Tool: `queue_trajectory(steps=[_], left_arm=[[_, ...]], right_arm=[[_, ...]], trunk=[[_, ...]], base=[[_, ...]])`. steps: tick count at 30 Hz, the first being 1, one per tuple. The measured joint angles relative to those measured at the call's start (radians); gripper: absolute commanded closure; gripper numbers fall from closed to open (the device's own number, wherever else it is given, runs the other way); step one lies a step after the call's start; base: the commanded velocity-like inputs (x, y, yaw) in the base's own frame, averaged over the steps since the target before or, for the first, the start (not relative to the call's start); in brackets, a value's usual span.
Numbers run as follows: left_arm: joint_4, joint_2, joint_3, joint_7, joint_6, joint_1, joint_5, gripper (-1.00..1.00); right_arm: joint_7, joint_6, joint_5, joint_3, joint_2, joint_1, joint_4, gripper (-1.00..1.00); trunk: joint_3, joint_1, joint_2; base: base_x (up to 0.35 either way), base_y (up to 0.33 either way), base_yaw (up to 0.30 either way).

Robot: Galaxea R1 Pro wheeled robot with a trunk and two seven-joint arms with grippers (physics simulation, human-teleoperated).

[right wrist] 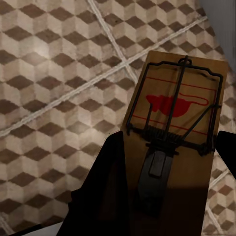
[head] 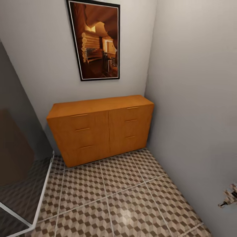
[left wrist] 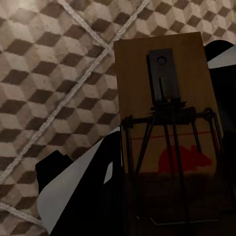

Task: Take the four mousetraps from the cabinet in the bathroom and place them on the bathroom floor. Make sure all four end up on the same floor surface, and ensure that at least two of them are either under or directly next to the same bathroom sink.

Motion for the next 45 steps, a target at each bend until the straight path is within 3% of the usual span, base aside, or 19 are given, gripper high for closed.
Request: queue_trajectory(steps=[17,36,45], left_arm=[[0.0,0.004,0.023,0.0,-0.001,0.0,0.0,1.0],[0.0,0.004,0.025,0.0,-0.001,0.0,0.0,1.0],[0.0,0.005,0.025,0.0,0.0,0.0,0.0,1.0]], right_arm=[[0.0,0.0,0.0,0.0,0.0,0.0,0.0,1.0],[0.0,0.0,0.0,0.0,0.0,0.0,0.0,1.0],[0.0,0.0,0.0,0.0,0.0,0.0,0.0,1.0]], trunk=[[0.013,0.0,0.0],[0.029,0.0,0.0],[0.03,0.0,0.0]], base=[[0.0,0.0,-0.283],[0.0,0.0,-0.283],[0.0,0.0,-0.044]])
